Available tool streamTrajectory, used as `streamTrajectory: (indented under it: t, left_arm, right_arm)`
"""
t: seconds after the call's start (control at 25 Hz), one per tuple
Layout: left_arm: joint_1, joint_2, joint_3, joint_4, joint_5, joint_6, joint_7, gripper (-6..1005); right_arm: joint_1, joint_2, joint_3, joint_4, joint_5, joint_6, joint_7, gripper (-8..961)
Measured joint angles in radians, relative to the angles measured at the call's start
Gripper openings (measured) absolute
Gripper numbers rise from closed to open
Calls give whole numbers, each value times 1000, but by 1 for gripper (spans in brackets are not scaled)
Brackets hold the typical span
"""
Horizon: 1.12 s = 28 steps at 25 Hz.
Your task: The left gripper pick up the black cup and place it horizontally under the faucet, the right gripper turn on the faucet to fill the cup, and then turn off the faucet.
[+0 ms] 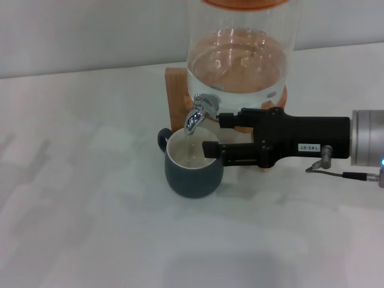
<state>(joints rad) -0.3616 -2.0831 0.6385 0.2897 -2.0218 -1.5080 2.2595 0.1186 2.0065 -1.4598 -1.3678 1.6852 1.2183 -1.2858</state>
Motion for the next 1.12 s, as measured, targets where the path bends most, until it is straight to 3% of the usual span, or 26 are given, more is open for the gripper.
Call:
streamTrajectory:
  t: [0.44, 0.72, 1.12]
  left_arm:
    - [6, 0, 3, -4, 2, -6, 0, 893]
    - [9, 2, 4, 3, 11, -29, 0, 893]
    - [15, 3, 3, 3, 8, -49, 0, 893]
  right_arm:
    - [-13, -1, 64, 19, 9, 59, -3, 808]
    - [2, 0, 179, 96, 72, 197, -40, 808]
    - [14, 1, 132, 130, 49, 95, -53, 807]
